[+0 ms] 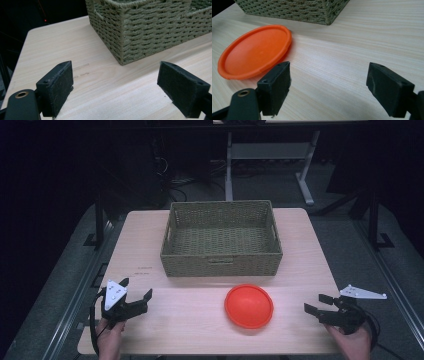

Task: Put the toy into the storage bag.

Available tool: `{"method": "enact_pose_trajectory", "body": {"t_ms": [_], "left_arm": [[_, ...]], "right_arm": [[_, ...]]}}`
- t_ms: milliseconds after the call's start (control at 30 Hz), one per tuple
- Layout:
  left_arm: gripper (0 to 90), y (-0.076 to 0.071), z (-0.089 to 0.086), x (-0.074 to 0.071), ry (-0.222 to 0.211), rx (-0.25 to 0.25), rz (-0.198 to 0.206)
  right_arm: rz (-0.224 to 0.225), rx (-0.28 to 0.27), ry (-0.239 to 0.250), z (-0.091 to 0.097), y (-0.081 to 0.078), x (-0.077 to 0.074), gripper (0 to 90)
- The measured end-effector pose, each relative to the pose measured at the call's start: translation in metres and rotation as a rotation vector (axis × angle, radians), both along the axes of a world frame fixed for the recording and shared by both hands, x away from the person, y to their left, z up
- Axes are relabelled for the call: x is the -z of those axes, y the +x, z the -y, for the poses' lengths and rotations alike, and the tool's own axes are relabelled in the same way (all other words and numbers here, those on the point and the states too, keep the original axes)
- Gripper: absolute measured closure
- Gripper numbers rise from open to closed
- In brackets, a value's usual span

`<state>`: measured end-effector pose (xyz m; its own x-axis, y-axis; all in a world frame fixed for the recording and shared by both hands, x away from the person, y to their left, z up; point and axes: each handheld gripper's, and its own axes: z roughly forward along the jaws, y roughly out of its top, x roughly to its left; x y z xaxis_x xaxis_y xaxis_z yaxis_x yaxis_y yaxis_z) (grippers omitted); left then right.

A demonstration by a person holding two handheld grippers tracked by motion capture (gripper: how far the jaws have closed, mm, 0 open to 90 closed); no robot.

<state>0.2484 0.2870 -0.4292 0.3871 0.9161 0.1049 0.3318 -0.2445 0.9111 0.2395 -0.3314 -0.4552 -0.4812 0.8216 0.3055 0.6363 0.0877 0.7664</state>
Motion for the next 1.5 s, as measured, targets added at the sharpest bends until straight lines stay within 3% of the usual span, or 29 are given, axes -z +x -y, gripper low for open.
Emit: {"method": "enact_pose_trajectory", "body": {"t_ms": [567,967,1167,1500], "left_arm": [[12.8,0.000,0.002,0.001,0.015,0.022,-0.006],[12.8,0.002,0.007,0.002,0.033,0.047,-0.014],[12.8,0.002,0.007,0.002,0.034,0.052,-0.016],[12.8,0.002,0.006,0.002,0.026,0.046,-0.019]], "right_arm": [[0.027,-0.058,-0.024,-0.017,0.000,-0.008,16.9],[0.049,-0.116,-0.002,-0.030,0.001,-0.014,16.4],[0.016,-0.144,-0.025,-0.047,0.007,-0.013,16.4],[-0.035,-0.178,-0.014,-0.056,0.017,-0.015,16.1]]}}
